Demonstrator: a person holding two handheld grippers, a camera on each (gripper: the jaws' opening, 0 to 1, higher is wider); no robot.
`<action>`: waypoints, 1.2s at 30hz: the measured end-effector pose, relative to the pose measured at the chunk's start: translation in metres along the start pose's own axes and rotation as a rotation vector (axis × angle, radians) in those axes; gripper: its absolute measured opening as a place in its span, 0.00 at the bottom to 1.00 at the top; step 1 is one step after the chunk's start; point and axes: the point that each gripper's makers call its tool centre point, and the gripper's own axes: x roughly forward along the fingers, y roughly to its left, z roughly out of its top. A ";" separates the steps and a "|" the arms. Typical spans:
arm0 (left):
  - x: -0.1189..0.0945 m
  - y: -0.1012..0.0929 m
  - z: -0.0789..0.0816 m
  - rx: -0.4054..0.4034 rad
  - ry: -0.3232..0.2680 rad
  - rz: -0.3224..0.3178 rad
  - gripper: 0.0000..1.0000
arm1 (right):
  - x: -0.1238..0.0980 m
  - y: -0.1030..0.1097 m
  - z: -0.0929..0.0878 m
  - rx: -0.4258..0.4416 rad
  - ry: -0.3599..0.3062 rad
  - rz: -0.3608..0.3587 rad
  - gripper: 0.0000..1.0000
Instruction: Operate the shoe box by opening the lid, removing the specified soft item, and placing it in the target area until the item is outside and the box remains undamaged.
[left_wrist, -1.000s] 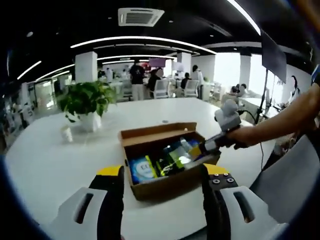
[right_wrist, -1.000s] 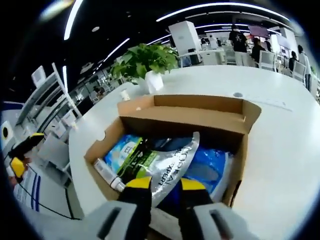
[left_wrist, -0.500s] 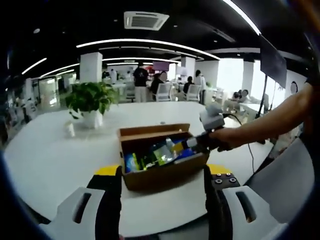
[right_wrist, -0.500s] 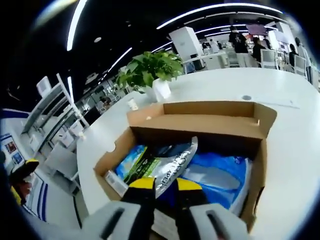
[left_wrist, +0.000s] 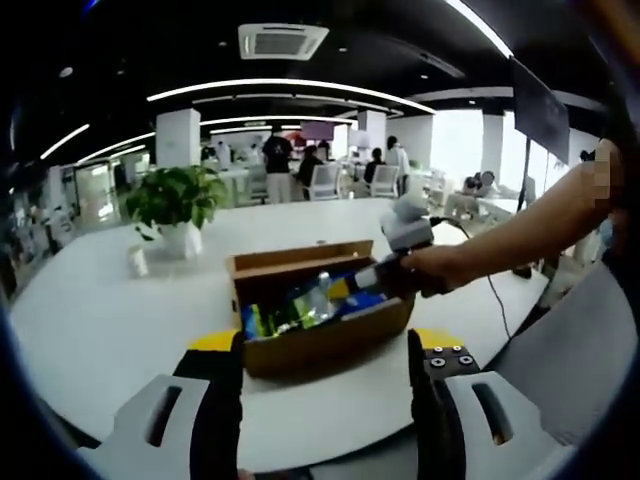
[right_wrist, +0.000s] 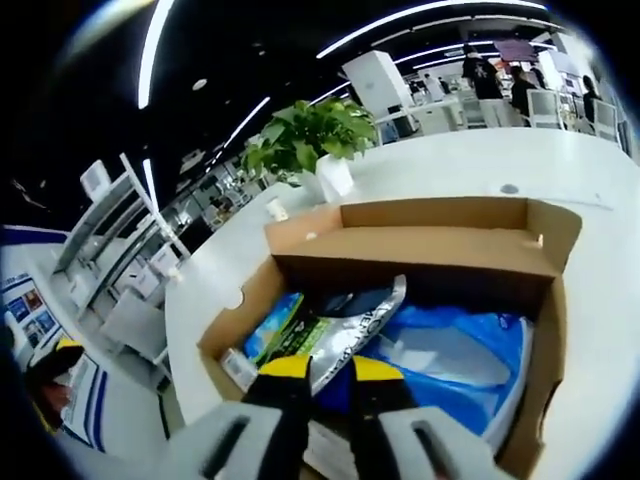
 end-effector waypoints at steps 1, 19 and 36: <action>0.000 -0.001 0.001 0.009 -0.002 0.002 0.69 | 0.002 0.000 -0.001 0.000 0.003 0.001 0.10; 0.005 -0.003 -0.004 0.044 0.010 0.001 0.80 | 0.000 0.005 0.004 0.044 -0.011 -0.019 0.00; 0.006 -0.004 -0.003 0.054 -0.002 -0.005 0.81 | -0.025 0.012 0.036 0.099 -0.118 0.000 0.00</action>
